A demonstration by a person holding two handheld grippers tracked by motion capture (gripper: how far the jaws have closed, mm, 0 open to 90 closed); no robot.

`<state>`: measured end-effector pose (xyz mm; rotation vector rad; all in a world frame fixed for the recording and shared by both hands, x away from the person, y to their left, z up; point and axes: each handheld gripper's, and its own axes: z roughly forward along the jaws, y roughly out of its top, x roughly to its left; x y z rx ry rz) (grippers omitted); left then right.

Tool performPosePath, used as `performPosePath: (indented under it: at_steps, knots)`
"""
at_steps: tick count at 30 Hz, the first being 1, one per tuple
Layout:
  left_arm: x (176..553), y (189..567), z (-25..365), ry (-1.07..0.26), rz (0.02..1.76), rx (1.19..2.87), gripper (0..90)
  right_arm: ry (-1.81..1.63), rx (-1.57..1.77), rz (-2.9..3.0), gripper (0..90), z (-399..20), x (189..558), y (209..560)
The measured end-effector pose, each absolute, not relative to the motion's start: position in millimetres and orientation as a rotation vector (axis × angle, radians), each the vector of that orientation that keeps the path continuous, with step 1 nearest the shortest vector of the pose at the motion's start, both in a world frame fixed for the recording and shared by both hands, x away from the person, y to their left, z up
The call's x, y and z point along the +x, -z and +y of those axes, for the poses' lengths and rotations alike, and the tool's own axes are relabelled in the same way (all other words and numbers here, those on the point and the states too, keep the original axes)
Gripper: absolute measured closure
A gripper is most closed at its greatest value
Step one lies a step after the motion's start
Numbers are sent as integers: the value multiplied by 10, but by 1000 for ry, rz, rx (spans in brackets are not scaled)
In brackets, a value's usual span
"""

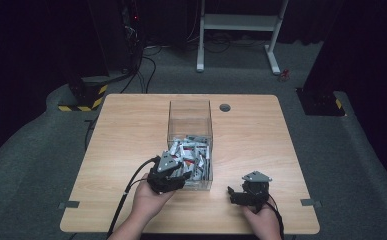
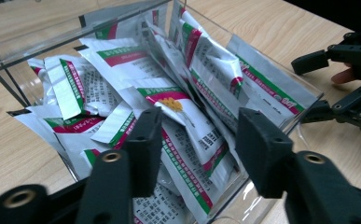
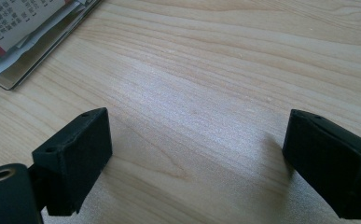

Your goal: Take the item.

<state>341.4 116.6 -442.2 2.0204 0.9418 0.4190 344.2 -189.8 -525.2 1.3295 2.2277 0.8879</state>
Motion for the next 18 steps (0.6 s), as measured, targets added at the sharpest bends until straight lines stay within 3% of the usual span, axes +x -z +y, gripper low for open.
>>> performPosePath:
  at_steps: [18]
  knots:
    - [3406,4491,1109,-447,947,2064,742,-889,1332,2228,79,-1896,3438,5252]
